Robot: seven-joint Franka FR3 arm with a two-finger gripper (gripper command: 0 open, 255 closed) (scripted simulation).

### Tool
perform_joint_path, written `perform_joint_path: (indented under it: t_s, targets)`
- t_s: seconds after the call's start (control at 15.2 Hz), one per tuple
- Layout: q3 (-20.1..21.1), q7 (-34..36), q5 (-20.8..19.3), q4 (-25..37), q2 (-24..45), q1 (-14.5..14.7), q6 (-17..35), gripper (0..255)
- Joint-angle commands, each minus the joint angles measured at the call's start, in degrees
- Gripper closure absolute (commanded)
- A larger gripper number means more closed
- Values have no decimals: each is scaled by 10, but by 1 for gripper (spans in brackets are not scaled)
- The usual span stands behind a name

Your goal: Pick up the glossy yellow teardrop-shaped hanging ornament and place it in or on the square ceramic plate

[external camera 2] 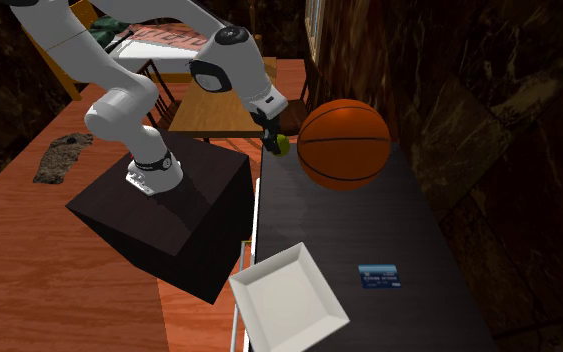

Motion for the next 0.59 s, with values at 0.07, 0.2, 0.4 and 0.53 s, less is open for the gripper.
perform_joint_path:
  t_s: [0.07, 0.2, 0.4, 0.53]
  targets:
    - [0, 0, 0, 0, 1, 0, 0, 255]
    - [0, 0, 0, 0, 1, 0, 0, 255]
    - [0, 0, 0, -1, 0, 0, 0, 255]
    - [1, 5, -5, 7, -10, -2, -18, 255]
